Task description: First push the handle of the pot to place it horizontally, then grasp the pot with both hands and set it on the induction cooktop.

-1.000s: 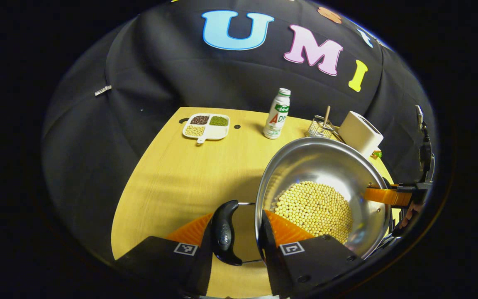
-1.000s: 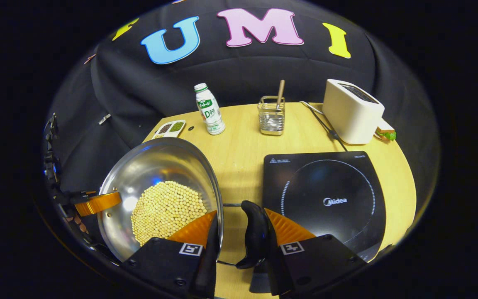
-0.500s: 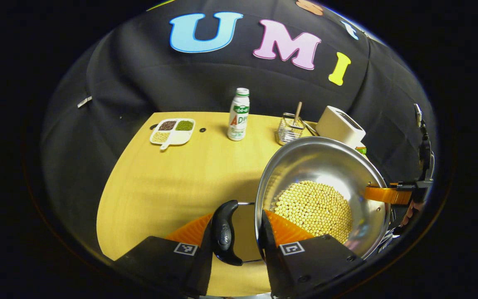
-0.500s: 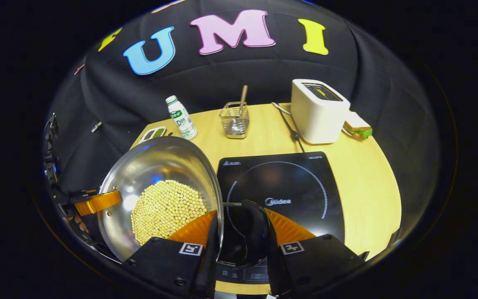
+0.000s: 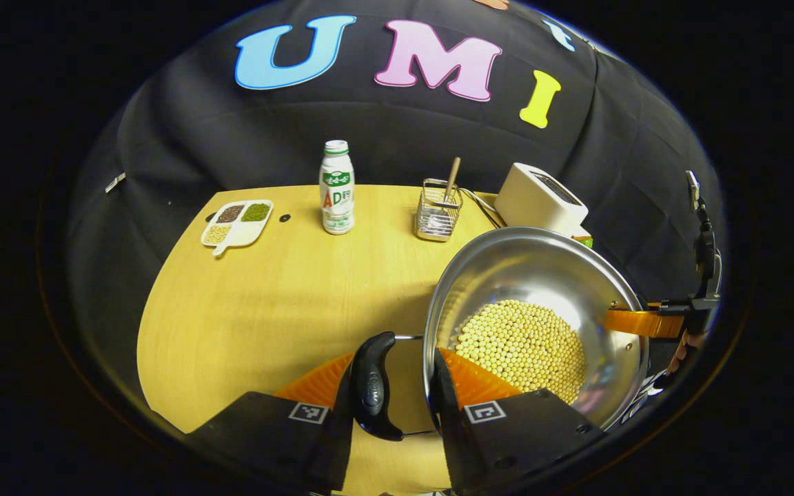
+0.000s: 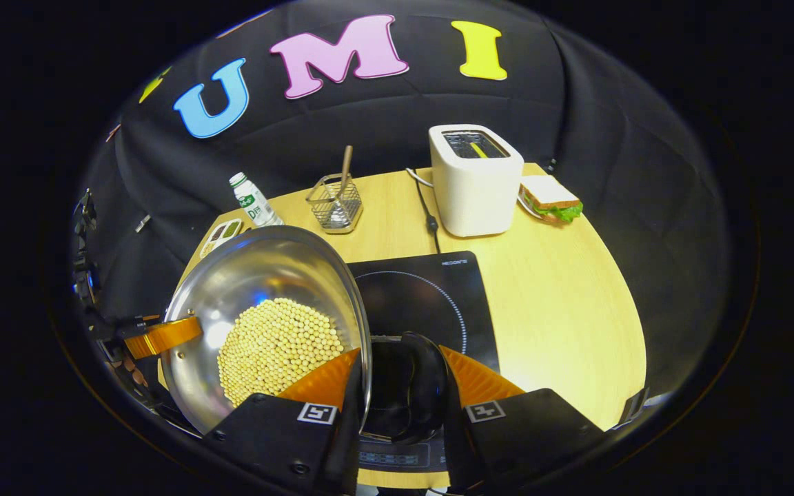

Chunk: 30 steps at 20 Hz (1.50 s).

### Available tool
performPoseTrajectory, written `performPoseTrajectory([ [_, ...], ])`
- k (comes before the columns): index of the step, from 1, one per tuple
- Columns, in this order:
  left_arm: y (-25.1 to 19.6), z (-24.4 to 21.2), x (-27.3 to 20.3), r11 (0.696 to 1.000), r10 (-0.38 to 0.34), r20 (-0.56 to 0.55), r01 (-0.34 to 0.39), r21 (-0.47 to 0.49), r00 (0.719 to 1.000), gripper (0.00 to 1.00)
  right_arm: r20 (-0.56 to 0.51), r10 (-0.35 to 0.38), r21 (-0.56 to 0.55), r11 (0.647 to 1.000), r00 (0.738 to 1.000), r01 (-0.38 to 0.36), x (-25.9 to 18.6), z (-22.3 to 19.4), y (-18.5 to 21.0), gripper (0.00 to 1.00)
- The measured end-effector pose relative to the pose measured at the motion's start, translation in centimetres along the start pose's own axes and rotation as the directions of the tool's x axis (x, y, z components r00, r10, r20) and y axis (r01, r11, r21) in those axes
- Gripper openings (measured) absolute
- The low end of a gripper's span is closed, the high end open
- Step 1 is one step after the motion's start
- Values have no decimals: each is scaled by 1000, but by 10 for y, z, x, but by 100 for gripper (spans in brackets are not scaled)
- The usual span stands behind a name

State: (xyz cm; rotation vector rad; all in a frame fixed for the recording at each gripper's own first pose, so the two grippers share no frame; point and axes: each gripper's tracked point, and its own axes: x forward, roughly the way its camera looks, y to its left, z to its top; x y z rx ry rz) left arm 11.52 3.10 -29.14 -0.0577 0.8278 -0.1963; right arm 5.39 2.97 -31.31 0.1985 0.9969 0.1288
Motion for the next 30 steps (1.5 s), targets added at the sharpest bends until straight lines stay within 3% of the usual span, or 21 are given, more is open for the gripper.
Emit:
performPoseTrajectory([
  [7, -45, 8, 38, 1000, -7, -10, 7, 6, 1000, 57, -16, -6, 26, 1000, 1000, 7, 21, 11, -53, 53],
  [8, -50, 9, 42, 1000, -7, -14, 7, 7, 1000, 57, -20, -6, 30, 1000, 1000, 7, 24, 12, -59, 48],
  [9, -54, 10, 48, 1000, -7, -17, 7, 9, 1000, 57, -26, -7, 34, 999, 1000, 8, 27, 13, -65, 53],
  [15, -73, 13, 74, 1000, -5, -37, 5, 11, 999, 57, -50, -9, 50, 999, 999, 11, 46, 17, -93, 53],
  [19, -76, 14, 84, 1000, 2, -49, -1, 11, 999, 57, -68, -6, 58, 998, 998, 10, 58, 17, -98, 53],
  [20, -76, 13, 85, 1000, 4, -51, -3, 9, 999, 57, -72, -4, 58, 998, 997, 9, 59, 16, -99, 48],
  [21, -76, 13, 86, 1000, 5, -53, -5, 6, 999, 57, -75, -3, 58, 998, 997, 8, 61, 16, -99, 53],
  [26, -75, 13, 88, 1000, 7, -51, -7, -1, 999, 57, -76, 3, 60, 998, 997, 1, 66, 16, -98, 53],
  [27, -74, 12, 89, 1000, 6, -52, -6, -5, 999, 57, -77, 4, 59, 998, 997, 1, 66, 16, -98, 48],
  [30, -74, 8, 89, 1000, -3, -54, 1, -25, 999, 57, -76, 1, 51, 999, 997, 3, 66, 16, -97, 53],
])
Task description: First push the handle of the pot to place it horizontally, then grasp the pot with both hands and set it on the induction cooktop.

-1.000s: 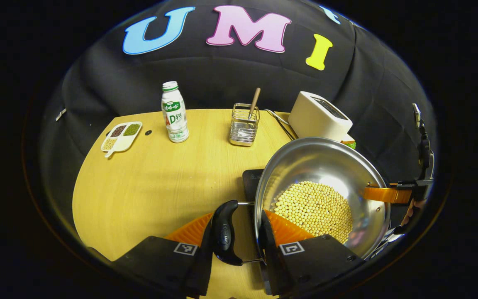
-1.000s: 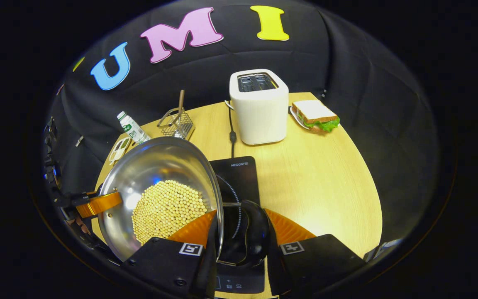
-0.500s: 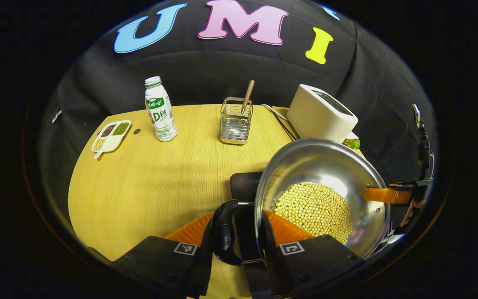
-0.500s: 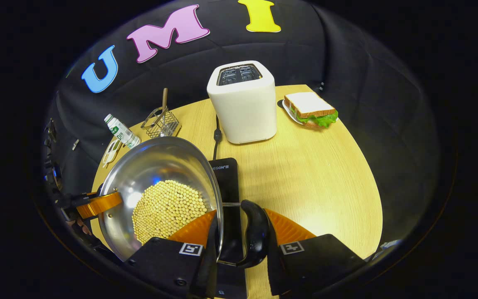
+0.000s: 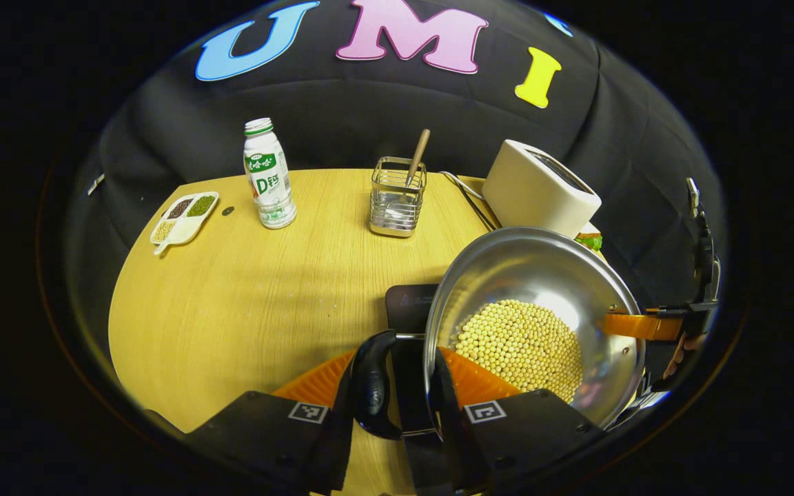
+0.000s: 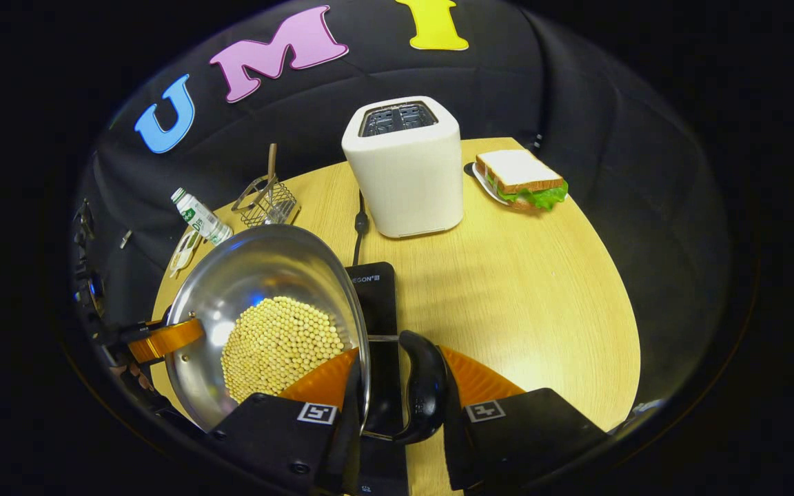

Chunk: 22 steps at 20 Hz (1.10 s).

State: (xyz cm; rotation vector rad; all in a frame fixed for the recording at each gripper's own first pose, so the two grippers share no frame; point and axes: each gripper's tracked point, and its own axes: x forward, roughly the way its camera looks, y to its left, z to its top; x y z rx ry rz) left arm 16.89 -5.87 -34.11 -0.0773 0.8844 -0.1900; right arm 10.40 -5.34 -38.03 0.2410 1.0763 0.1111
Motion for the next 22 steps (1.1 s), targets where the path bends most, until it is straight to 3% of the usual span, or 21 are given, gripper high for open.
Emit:
performPoseTrajectory([
  [2, 1, 1, -1, 1000, -2, 4, 2, 8, 1000, 57, -2, -4, 4, 1000, 1000, 4, -1, -2, 0, 48],
  [3, 2, 2, 0, 1000, -5, 2, 5, 11, 1000, 57, -1, -5, 5, 1000, 1000, 5, -1, -2, 1, 53],
  [13, 4, 3, -2, 1000, -11, 2, 11, 12, 1000, 60, 2, -3, 13, 1000, 1000, 3, -2, -2, 1, 55],
  [16, 2, 10, -5, 998, -3, 25, 1, 55, 1000, 64, 35, 0, 1, 1000, 999, 0, -4, 7, 3, 56],
  [17, 3, 15, -6, 997, 5, 40, -8, 78, 999, 67, 49, 9, 11, 1000, 999, -9, -4, 10, 5, 63],
  [18, 3, 20, -8, 995, 12, 58, -17, 97, 998, 75, 50, 12, 25, 1000, 999, -14, -6, 11, 7, 61],
  [19, 4, 23, -11, 993, 23, 73, -32, 112, 997, 83, 48, 6, 31, 999, 999, -8, -6, 11, 6, 83],
  [20, 6, 25, -12, 992, 34, 78, -44, 119, 996, 91, 50, 1, 31, 1000, 999, -2, -4, 11, 5, 92],
  [21, 5, 23, -14, 992, 36, 77, -45, 119, 996, 93, 58, -10, 29, 1000, 998, 8, -7, 13, 4, 100],
  [22, 4, 22, -15, 993, 36, 74, -44, 112, 997, 94, 74, -12, 28, 1000, 997, 10, -9, 16, 4, 100],
])
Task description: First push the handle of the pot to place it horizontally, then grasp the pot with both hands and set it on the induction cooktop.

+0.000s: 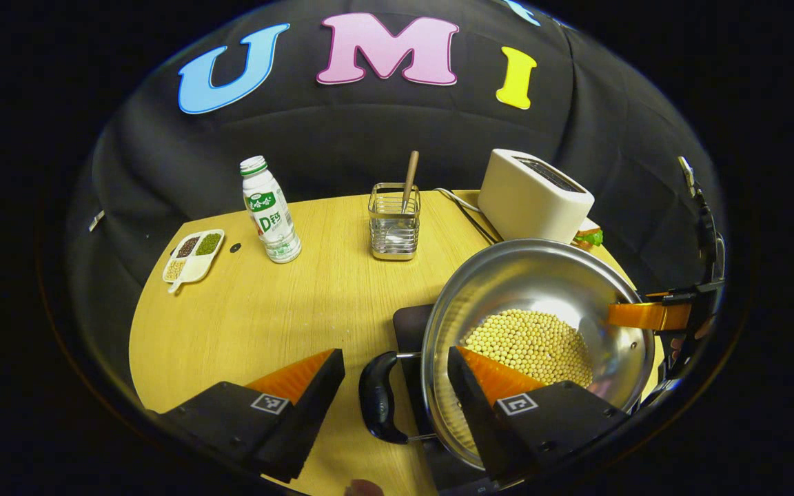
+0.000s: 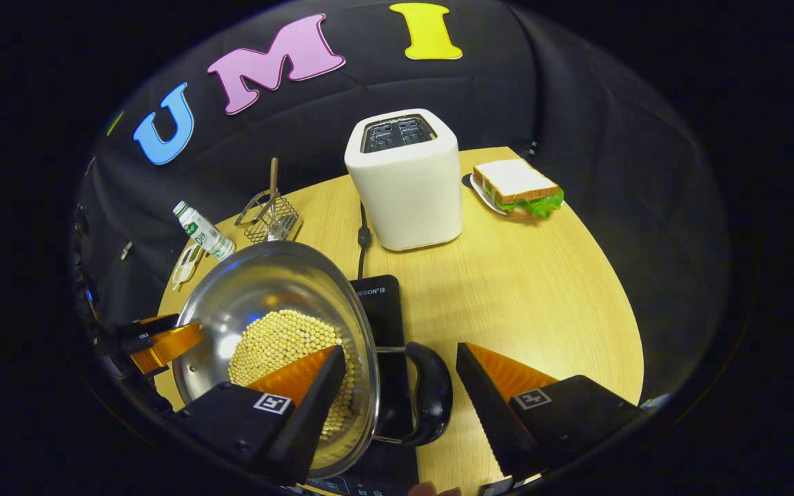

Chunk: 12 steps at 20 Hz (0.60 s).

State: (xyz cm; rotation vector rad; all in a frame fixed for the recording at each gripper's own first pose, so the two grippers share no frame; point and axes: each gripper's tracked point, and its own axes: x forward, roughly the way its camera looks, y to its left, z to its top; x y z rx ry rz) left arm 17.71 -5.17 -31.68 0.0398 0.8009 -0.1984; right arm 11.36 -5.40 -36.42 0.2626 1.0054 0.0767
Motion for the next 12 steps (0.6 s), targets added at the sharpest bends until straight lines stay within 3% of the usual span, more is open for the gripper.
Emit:
performPoseTrajectory([
  [7, -3, 12, -31, 999, -10, 71, 13, -42, 997, 95, 158, -24, -11, 1000, 987, 26, -40, 35, 4, 99],
  [12, -9, 43, -78, 1000, 4, 214, -1, -13, 977, 95, 334, -20, -62, 997, 942, 43, -98, 74, 21, 99],
])
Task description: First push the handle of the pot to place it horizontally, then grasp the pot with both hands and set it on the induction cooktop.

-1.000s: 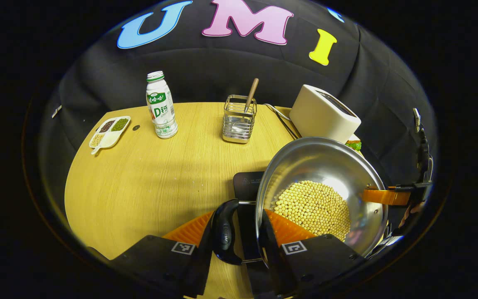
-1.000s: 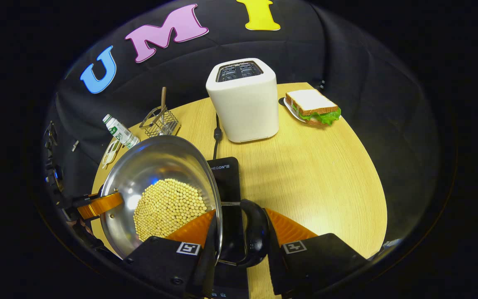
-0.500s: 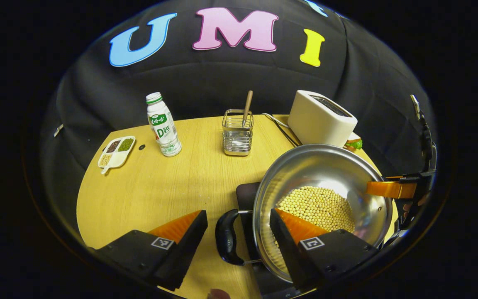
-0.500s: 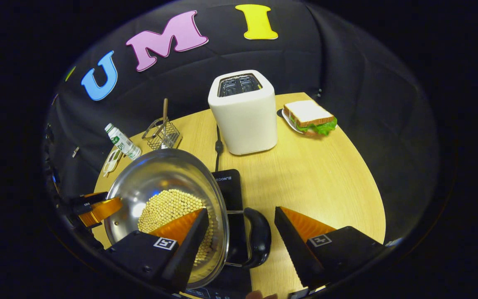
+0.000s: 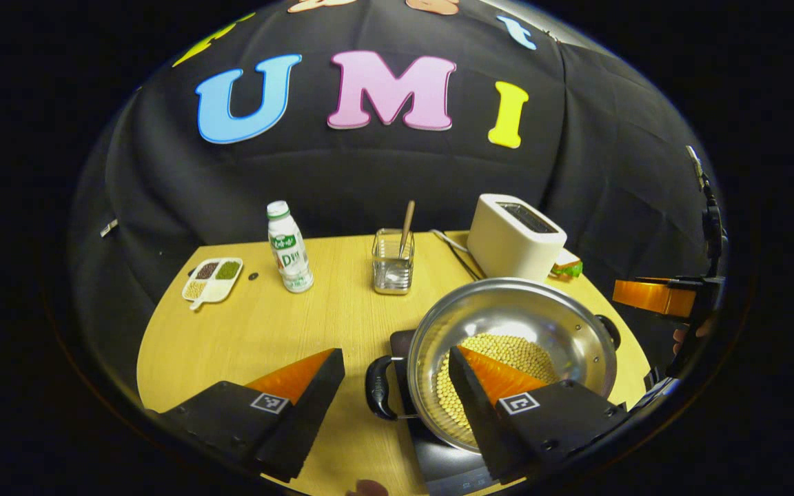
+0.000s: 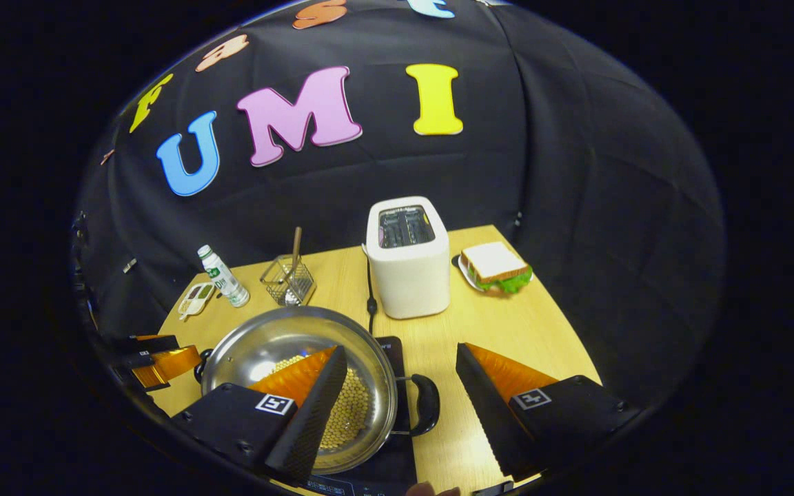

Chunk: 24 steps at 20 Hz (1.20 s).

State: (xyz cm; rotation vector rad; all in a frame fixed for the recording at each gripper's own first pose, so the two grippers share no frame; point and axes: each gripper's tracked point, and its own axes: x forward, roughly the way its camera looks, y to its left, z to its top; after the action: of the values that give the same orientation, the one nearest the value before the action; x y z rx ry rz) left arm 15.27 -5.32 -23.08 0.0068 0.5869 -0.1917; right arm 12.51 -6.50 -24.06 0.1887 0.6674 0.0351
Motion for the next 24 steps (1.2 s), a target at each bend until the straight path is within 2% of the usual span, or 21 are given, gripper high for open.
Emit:
performPoseTrajectory([
  [4, -4, 44, -39, 999, 5, 164, 1, -39, 986, 95, 146, 0, -41, 999, 989, 6, -41, 44, 16, 99],
  [9, 8, 86, -99, 998, 61, 336, -64, -4, 940, 94, 273, 13, -102, 995, 962, 16, -94, 71, 36, 98],
  [13, 6, 94, -138, 998, 59, 389, -58, -16, 919, 95, 342, 19, -93, 996, 940, 13, -127, 83, 51, 98],
  [19, 25, 93, -174, 995, 93, 431, -97, -14, 898, 94, 449, 3, -95, 994, 893, 45, -167, 98, 61, 98],
  [22, 35, 100, -194, 992, 113, 468, -127, 0, 876, 95, 505, 13, -86, 996, 863, 36, -188, 109, 67, 100],
  [24, 38, 102, -206, 989, 128, 489, -148, 2, 863, 94, 514, 19, -83, 996, 858, 28, -197, 109, 69, 98],
])
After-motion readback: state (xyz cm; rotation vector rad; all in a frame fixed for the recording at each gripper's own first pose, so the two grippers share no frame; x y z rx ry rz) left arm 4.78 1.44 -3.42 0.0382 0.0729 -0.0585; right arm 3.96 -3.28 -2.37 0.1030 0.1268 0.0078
